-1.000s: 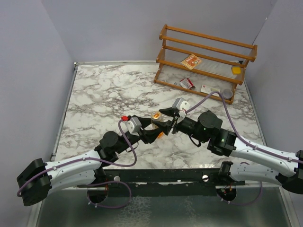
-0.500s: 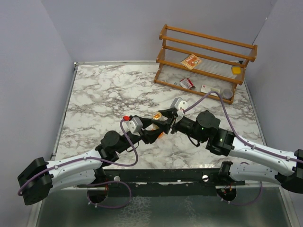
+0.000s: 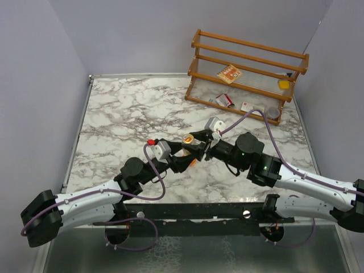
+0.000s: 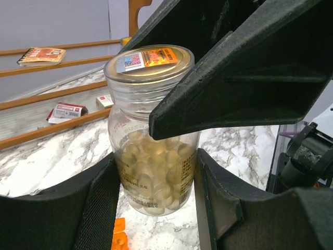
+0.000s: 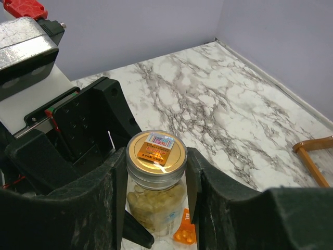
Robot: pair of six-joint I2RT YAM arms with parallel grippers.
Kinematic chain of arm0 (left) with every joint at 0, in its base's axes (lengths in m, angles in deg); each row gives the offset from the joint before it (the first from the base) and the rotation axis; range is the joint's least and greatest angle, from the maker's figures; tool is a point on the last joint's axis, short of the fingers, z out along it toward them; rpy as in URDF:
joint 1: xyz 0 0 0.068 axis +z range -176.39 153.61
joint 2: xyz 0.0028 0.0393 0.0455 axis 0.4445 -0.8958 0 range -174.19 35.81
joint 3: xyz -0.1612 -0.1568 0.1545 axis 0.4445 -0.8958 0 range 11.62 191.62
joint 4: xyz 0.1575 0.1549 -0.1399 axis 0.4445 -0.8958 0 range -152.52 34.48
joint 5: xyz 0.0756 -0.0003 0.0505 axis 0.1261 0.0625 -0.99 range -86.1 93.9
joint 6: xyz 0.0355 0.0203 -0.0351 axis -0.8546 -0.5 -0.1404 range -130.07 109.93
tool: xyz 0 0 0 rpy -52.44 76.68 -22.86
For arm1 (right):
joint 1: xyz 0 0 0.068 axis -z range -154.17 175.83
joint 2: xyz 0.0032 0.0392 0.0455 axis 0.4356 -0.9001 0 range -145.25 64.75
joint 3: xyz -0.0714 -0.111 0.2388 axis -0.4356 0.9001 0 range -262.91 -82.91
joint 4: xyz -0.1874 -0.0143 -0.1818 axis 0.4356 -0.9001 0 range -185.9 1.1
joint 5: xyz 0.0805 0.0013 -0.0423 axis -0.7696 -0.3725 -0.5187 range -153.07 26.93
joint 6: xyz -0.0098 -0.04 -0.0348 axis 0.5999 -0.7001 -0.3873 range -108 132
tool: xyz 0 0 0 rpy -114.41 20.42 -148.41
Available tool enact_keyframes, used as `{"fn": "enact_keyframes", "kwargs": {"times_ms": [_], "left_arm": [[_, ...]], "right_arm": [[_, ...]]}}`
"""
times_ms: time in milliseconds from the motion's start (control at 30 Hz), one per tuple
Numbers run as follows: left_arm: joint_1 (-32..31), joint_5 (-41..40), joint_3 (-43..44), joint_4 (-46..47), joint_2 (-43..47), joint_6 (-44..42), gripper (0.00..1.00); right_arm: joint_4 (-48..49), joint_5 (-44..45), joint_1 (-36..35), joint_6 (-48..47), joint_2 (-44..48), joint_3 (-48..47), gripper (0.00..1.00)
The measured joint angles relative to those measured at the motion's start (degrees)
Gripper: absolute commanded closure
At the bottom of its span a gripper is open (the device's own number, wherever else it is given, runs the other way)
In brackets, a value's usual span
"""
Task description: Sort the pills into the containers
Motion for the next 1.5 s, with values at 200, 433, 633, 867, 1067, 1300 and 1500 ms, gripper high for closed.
{"fn": "enact_keyframes", "kwargs": {"times_ms": [200, 433, 633, 867, 1067, 1300, 1500], "left_arm": [[0.0, -0.3, 0.0, -0.5, 1.0, 0.0, 0.65], [-0.1, -1.2, -1.9, -1.8, 5.1, 0.4, 0.01], [-0.1, -4.6, -4.0, -3.3, 11.3, 0.5, 0.01], [-0.1, -8.8, -6.7, -7.0, 16.2, 1.1, 0.01], [-0.1, -12.7, -8.0, -11.1, 19.4, 1.5, 0.01], [-0.1, -16.5, -7.9, -14.9, 17.6, 1.2, 0.01], [-0.1, -19.5, -8.0, -16.8, 14.8, 1.5, 0.01]], "right_arm": [[0.0, 1.0, -0.1, -0.2, 0.6, 0.0, 0.99], [0.7, 3.4, -0.5, -1.4, -0.2, 0.0, 0.99], [3.2, 9.0, 0.1, -2.5, -3.5, 0.1, 0.99], [11.2, 14.9, 0.1, -4.6, -6.9, 3.4, 0.99], [18.6, 15.8, 6.1, -4.1, -10.7, 9.2, 0.99], [25.3, 12.6, 17.8, -0.7, -16.4, 12.3, 0.99], [34.8, 8.9, 23.8, 0.8, -24.2, 14.6, 0.99]]}}
